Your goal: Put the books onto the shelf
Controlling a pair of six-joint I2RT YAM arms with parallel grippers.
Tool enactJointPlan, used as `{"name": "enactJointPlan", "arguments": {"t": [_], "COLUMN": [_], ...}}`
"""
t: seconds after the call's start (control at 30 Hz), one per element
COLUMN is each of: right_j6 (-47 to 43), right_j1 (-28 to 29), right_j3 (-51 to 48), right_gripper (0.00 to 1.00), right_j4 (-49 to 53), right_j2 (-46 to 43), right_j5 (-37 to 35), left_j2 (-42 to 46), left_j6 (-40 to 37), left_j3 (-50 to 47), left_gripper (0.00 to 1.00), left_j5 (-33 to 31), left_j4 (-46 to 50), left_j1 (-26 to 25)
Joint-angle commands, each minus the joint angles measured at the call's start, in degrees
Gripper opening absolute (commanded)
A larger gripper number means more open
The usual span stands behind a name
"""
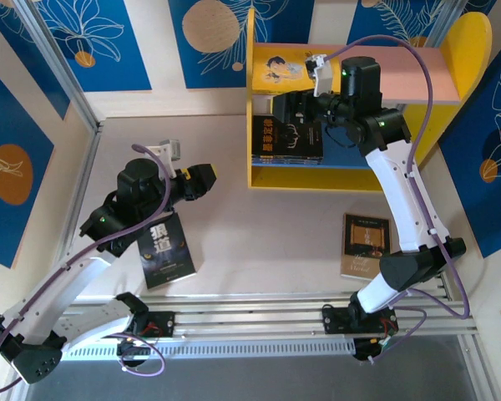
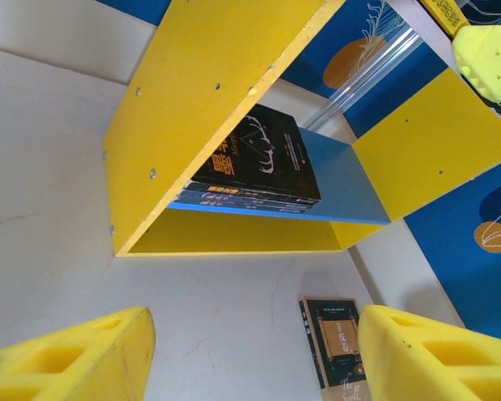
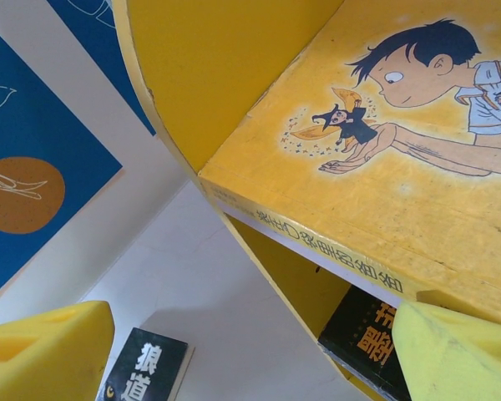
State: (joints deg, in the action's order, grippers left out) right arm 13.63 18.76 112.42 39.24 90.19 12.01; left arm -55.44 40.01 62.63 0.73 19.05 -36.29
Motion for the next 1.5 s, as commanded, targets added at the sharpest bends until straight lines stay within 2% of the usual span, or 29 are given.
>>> {"name": "enactJointPlan", "arguments": {"t": [0.0, 0.3, 0.5, 0.7, 0.9, 1.1, 1.47], "right_j6": [-0.8, -2.1, 0.9, 6.4, 10.3, 11.1, 12.0], "right_j1": [0.3, 1.4, 5.1, 11.4, 14.8, 17.0, 17.6], "right_j3": [0.3, -8.3, -27.1, -44.2, -53.4, -55.5, -58.1], "right_gripper": [0.87, 0.87, 0.87, 0.87, 0.87, 0.86, 0.86], "right_j4": [1.0, 0.7, -5.9, -13.4, -19.7, -21.0, -21.4], "right_j2": [-1.0, -9.8, -19.2, -20.9, -18.0, -14.1, -12.9], "right_j5": [1.1, 1.0, -2.1, -3.5, -1.9, -1.8, -2.9], "left_j2": [1.6, 2.7, 5.0, 5.9, 4.1, -2.7, -14.2], "left_j6": [-1.3, -2.5, 2.9, 9.2, 12.8, 14.1, 11.8], "left_j3": [1.3, 1.1, -5.7, -13.7, -21.6, -26.7, -28.9], "left_gripper": [0.66, 0.67, 0.67, 0.68, 0.70, 0.70, 0.69], "left_j5": [-1.8, -12.0, -20.6, -25.8, -24.2, -19.7, -13.4], "left_j4": [1.8, 16.1, 25.9, 31.2, 29.0, 22.8, 10.3], "left_j1": [-0.5, -0.5, -0.4, -0.1, 0.9, 1.1, 1.1]}}
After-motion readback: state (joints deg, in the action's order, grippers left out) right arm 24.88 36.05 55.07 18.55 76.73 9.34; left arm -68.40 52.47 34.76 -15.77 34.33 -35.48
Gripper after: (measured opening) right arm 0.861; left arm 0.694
